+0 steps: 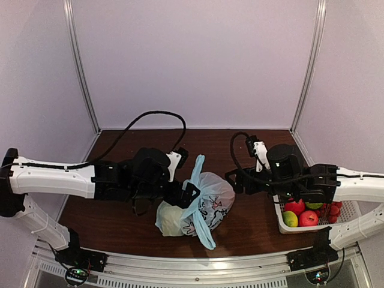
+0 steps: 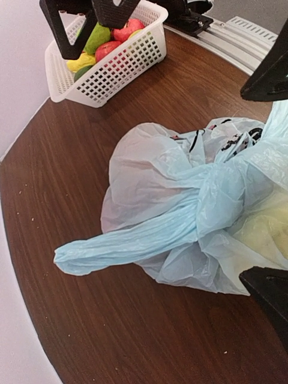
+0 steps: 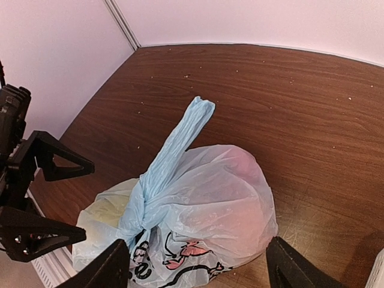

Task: Untie the knot of the plastic bag and take out the fruit
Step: Move the takeout bag to the center of the board.

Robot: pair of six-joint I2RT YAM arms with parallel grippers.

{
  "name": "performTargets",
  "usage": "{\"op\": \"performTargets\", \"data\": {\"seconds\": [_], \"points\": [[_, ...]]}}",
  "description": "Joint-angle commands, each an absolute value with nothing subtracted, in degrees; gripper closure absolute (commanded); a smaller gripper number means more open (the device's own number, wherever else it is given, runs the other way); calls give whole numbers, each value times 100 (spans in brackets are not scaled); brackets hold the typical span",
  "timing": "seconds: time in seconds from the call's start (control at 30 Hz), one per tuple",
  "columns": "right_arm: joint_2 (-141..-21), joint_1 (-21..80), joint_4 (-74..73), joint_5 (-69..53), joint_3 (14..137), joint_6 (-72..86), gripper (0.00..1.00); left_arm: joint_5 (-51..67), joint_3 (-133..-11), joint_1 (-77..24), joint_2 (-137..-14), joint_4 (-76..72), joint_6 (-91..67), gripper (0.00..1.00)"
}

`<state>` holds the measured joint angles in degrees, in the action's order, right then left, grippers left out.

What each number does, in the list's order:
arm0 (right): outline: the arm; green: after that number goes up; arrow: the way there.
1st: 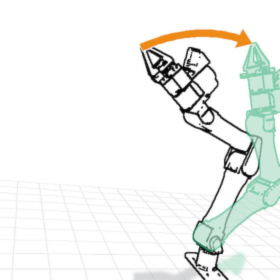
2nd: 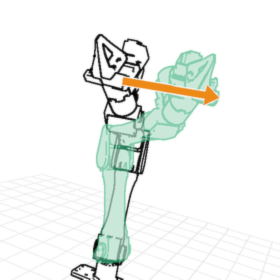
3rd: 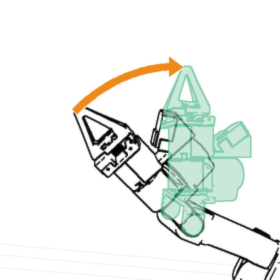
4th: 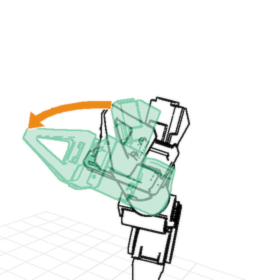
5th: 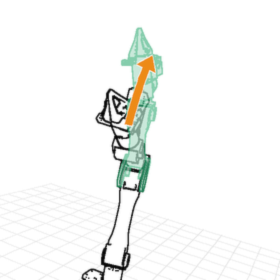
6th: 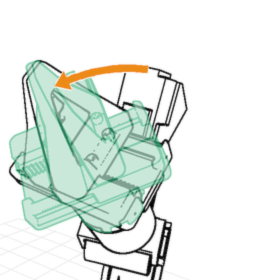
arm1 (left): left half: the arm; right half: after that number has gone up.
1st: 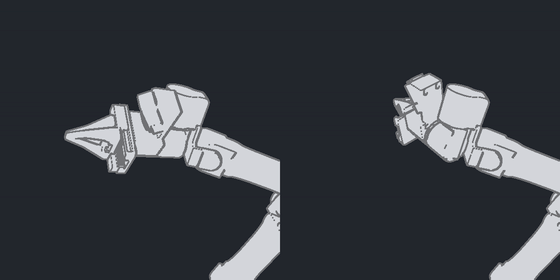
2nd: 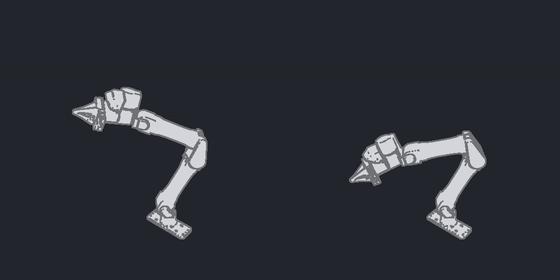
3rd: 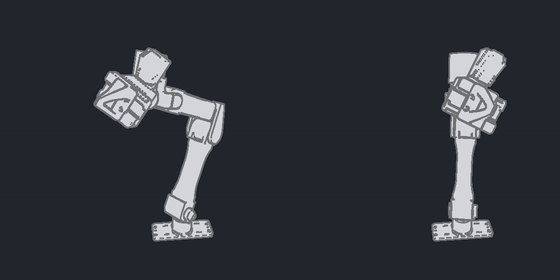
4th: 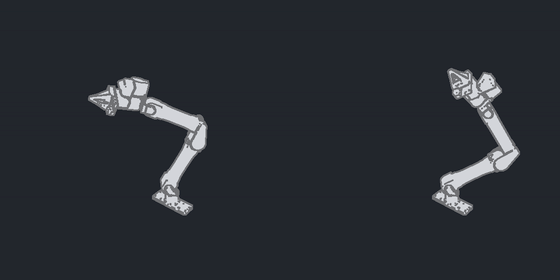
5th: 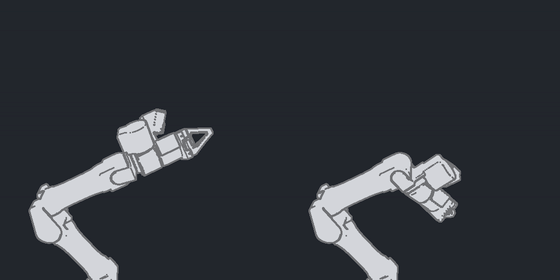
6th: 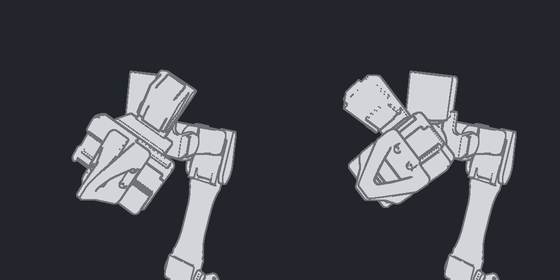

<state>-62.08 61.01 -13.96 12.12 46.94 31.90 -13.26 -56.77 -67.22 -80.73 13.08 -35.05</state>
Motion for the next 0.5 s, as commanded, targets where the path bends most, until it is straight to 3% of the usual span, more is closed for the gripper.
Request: {"op": "performTargets", "data": {"seconds": [0.0,0.23,0.47], "points": [[-6113,6073,-1390,1451,4612,3368,21,-1219,-6006,-6797,-8402,1549,-3534,3],[-6373,6082,-1316,1161,4832,3283,17,-1316,-6240,-6885,-8784,1762,-3703,6],[-6493,6084,-1022,898,4821,3369,16,-1662,-6631,-7055,-9197,2170,-3744,22]]}}
